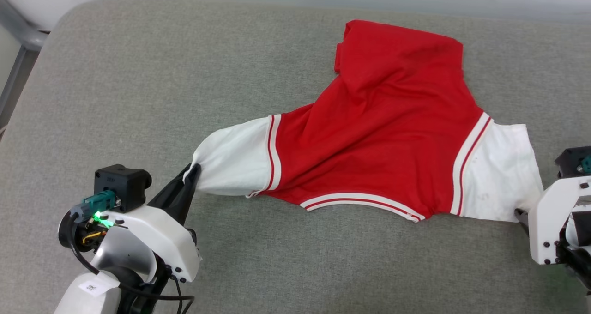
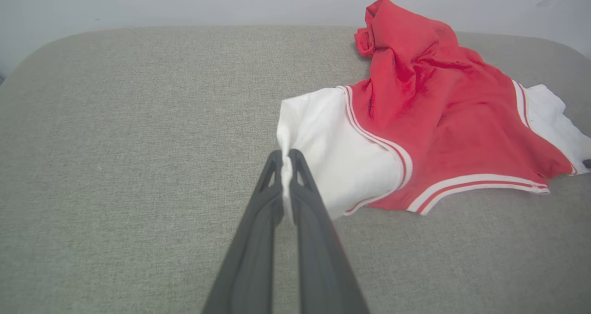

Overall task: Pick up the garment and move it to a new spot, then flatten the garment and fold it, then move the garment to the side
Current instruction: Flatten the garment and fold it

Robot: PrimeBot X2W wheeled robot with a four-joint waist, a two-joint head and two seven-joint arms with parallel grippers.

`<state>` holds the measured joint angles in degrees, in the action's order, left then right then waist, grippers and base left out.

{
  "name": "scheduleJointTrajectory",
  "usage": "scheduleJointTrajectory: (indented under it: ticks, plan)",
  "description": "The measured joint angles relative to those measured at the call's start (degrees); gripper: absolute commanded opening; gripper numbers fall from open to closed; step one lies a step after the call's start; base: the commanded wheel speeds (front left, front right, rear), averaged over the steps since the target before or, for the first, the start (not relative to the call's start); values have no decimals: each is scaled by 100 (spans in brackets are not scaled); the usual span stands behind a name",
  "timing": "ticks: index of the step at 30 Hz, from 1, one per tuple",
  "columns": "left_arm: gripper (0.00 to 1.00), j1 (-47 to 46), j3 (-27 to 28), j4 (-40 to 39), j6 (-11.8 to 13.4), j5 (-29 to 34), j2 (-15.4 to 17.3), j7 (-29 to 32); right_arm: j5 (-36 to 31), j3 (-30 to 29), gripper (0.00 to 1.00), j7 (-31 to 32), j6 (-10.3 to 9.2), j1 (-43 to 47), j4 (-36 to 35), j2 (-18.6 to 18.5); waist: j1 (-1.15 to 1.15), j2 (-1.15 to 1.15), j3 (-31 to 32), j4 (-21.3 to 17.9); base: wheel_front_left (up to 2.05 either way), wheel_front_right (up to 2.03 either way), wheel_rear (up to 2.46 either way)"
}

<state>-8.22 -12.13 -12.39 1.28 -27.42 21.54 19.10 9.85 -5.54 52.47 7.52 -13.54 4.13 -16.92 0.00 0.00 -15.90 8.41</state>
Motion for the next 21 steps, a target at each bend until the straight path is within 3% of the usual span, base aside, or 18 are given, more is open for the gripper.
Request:
scheduleJointTrajectory:
  ticks: [6,7,8,9,21]
  plan:
    - [0,28,-55,-112,34,-8,-36,41,16,-7,100,0,-2,-125,364,-23,0,0,-138,169,0,0,0]
    - [0,35,-64,-113,40,-11,-40,42,16,16,92,2,-2,-137,408,-38,0,0,-151,187,0,0,0]
    - [0,37,-71,-113,41,-16,-45,43,18,40,35,5,-2,-144,456,-68,-1,0,-160,203,0,0,0]
    - [0,37,-79,-113,41,-18,-48,47,30,57,0,2,-2,-148,491,-82,-1,0,-163,217,0,0,0]
    - [0,328,75,-90,127,-118,115,90,524,99,0,-545,0,-179,638,-66,0,0,351,53,0,0,0]
